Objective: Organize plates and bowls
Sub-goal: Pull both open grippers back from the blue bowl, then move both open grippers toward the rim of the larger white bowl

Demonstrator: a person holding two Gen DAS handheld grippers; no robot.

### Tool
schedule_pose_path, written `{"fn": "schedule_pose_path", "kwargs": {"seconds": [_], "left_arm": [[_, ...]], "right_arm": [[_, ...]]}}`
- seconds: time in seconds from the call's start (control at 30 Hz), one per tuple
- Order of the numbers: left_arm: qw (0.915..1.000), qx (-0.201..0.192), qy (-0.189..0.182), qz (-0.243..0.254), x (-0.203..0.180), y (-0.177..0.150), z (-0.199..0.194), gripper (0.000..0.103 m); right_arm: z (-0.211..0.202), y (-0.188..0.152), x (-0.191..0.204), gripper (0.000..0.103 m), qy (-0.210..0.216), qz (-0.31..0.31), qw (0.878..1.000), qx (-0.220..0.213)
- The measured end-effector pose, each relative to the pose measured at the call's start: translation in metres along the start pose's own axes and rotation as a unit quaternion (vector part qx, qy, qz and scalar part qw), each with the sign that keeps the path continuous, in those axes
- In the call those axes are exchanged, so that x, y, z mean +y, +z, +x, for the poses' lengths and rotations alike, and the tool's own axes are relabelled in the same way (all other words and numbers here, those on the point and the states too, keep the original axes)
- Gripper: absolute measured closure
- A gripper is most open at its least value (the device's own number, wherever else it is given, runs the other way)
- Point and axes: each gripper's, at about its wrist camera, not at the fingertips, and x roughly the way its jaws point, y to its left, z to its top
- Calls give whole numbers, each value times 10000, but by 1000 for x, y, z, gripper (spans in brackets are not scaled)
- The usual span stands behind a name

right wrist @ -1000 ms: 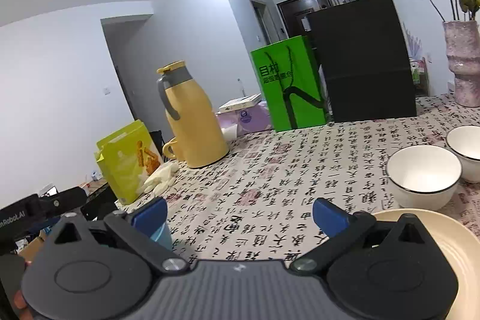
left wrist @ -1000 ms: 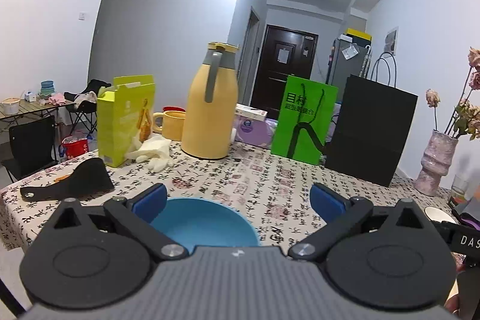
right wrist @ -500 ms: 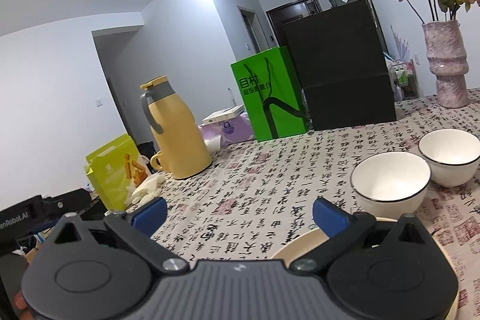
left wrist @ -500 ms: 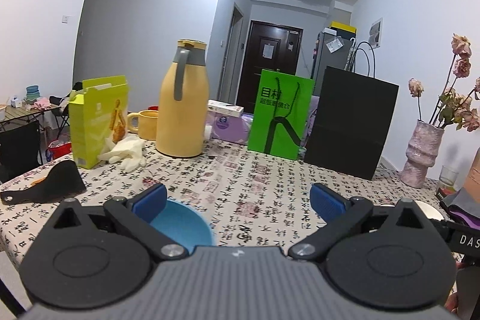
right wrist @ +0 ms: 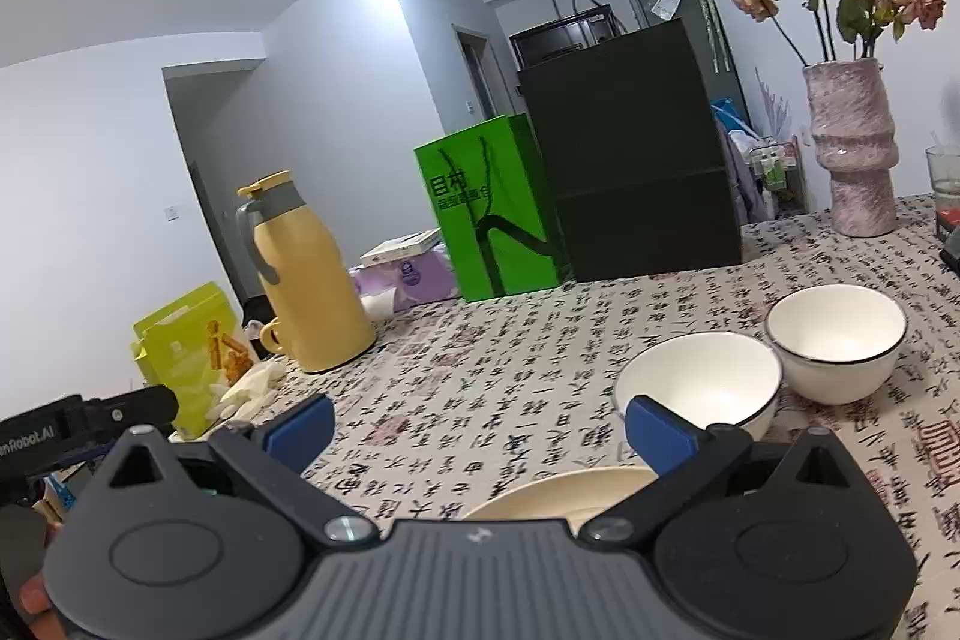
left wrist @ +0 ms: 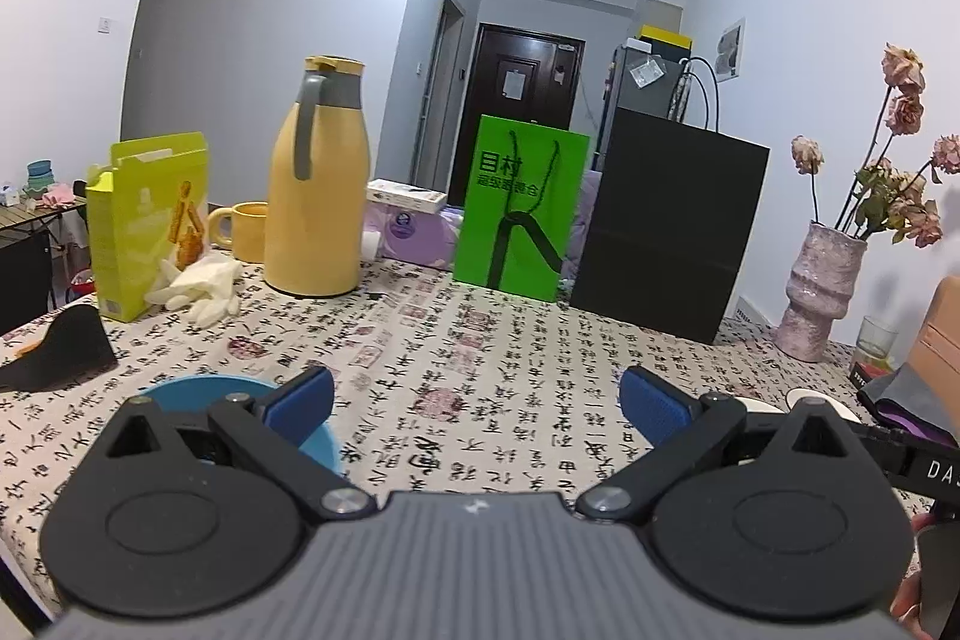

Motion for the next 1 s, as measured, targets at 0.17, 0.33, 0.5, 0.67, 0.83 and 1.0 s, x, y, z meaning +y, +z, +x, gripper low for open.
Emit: {"fn": "schedule_pose_path", "kwargs": {"seconds": [0.17, 0.33, 0.5, 0.67, 0.83, 1.0], "left_arm": [[9999, 37, -96, 35, -13, 0, 8, 0], [9998, 45, -191, 73, -30, 3, 18, 0], [9993, 92, -350, 44, -46, 6, 30, 0], [9984, 247, -493, 88, -66, 6, 45, 0], [9978, 257, -598, 145, -88, 12, 60, 0], [9963, 327, -751, 246, -110, 22, 79, 0]], "right_arm": [[-1, 7, -13, 0, -108, -12, 9999, -55], [-5, 17, -28, 0, -117, 23, 9999, -109], [-7, 27, -42, 0, -237, -39, 9996, -159], [-4, 38, -63, 0, -327, 26, 9994, -141], [5, 54, -84, 0, -388, 165, 9989, -205], [23, 70, -101, 0, -391, 326, 9985, -205]]}}
